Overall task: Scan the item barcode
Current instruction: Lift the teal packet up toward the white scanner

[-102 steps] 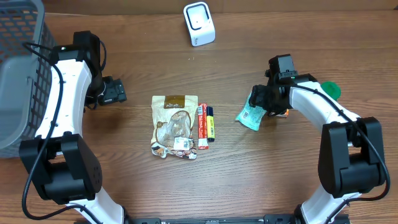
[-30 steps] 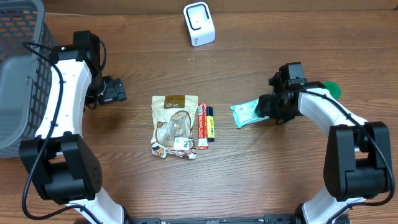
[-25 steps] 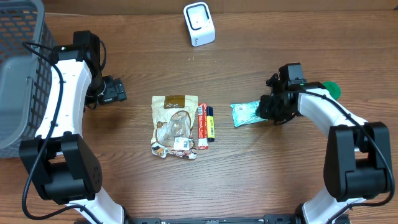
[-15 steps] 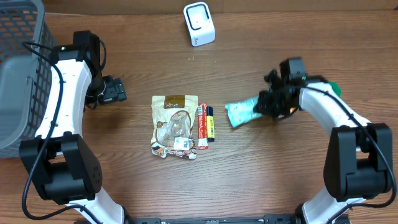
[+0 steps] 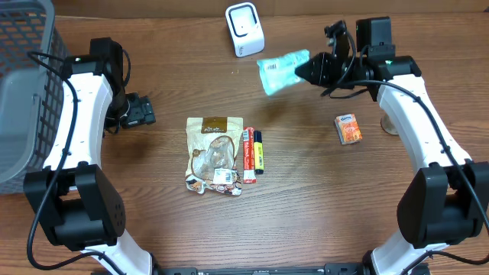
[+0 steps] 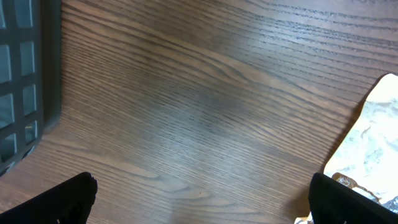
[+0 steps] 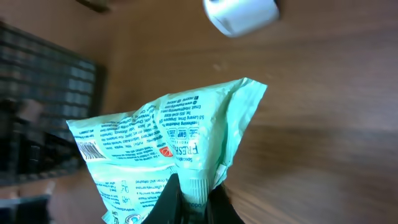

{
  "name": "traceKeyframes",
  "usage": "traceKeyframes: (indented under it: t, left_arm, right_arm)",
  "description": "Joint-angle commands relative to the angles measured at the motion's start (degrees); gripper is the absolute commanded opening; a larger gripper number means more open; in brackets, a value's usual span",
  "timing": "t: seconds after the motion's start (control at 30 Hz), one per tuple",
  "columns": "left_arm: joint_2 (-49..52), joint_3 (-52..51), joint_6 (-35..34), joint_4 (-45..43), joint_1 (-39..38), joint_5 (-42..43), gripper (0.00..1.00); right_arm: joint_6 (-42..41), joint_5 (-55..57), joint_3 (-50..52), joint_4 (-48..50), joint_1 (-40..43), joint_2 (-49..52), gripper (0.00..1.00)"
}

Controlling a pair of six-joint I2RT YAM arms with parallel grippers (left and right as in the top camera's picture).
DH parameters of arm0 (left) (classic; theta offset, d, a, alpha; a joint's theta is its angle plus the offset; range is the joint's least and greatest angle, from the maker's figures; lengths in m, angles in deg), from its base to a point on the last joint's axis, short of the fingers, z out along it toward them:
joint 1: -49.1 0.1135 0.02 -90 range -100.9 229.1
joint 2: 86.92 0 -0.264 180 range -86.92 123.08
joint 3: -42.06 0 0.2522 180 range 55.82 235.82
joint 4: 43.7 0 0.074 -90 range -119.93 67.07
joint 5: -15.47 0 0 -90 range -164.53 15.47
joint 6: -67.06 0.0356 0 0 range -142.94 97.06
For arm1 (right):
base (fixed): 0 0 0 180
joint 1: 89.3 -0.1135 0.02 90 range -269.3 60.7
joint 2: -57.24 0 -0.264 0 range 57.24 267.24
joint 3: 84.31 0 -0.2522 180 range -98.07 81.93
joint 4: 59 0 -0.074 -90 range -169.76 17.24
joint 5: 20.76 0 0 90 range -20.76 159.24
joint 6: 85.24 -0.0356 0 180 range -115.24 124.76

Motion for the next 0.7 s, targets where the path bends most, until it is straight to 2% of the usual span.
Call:
traceKeyframes:
  t: [0.0,0.1,0.2,0.4,0.47,0.67]
  left_arm:
    - [0.39,0.70,1.09,-0.09,-0.37,0.26,1.00]
    - [0.39,0.70,1.09,-0.09,-0.37,0.28,1.00]
    - [0.39,0.70,1.09,-0.09,-0.37,0.26,1.00]
    - [0.39,0.70,1.09,-0.09,-0.37,0.26,1.00]
    - [0.39,0.70,1.09,-0.09,-0.37,0.26,1.00]
    - [0.39,0.70,1.09,-0.09,-0.37,0.26,1.00]
  right_arm:
    - [-7.54,-4.70,-1.60,4.96,-0.79,-1.70,0.04]
    - [-9.73,-1.92,-1.60,9.60,-2.38,-1.70,0.04]
    - [-9.68,5.64,-1.60,12.41,-4.96,-1.70,0.04]
    - [-7.32,35.67,-1.60,16.04,-12.44,-1.73,0.04]
    - [-2.75,45.16,-1.60,18.34,-15.32,-1.73,0.04]
    - [21.11,65.37,-1.60,28.72,-22.49,-1.68,0.04]
